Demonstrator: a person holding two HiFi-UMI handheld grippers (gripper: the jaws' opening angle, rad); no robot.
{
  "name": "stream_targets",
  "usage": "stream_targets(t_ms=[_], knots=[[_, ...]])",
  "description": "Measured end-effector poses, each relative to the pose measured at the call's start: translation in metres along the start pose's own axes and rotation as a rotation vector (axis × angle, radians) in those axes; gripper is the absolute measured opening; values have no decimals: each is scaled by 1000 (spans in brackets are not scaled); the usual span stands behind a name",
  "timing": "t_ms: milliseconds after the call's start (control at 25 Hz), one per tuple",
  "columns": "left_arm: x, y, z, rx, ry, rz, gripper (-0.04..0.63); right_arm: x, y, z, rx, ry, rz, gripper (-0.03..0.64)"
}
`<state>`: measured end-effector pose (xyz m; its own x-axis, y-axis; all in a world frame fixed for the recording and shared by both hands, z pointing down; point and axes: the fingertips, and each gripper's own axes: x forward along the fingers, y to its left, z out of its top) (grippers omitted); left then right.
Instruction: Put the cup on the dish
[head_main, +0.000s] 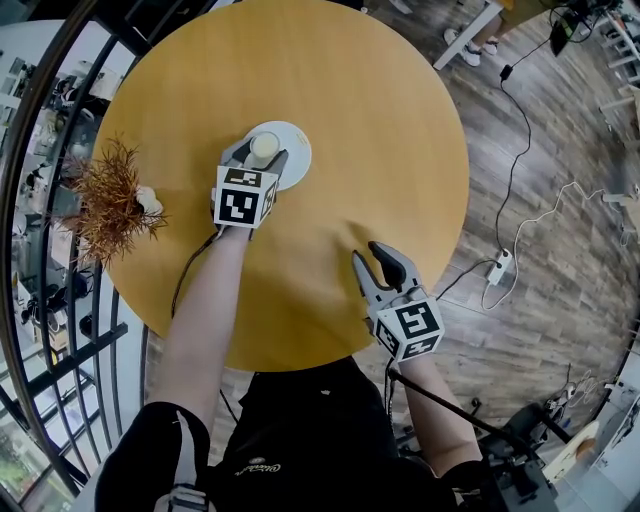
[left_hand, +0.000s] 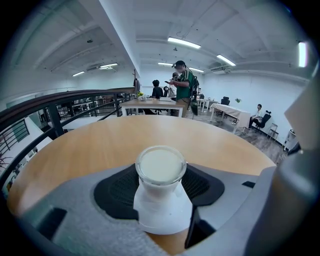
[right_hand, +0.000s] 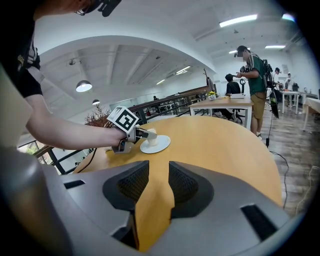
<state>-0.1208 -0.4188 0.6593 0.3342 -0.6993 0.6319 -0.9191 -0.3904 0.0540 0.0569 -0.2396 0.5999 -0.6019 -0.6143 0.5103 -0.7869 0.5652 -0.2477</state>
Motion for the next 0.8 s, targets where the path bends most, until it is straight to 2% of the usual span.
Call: stream_targets(t_ms=[440, 600, 800], knots=[[-1, 3, -1, 8, -17, 21, 272, -2, 2, -4, 5, 0, -10, 107], [-3, 4, 4, 1, -33, 15, 305, -3, 3, -7, 6, 6, -10, 107], [-6, 2, -1, 2, -16, 4, 310, -4, 7, -8, 8, 2, -7, 107]])
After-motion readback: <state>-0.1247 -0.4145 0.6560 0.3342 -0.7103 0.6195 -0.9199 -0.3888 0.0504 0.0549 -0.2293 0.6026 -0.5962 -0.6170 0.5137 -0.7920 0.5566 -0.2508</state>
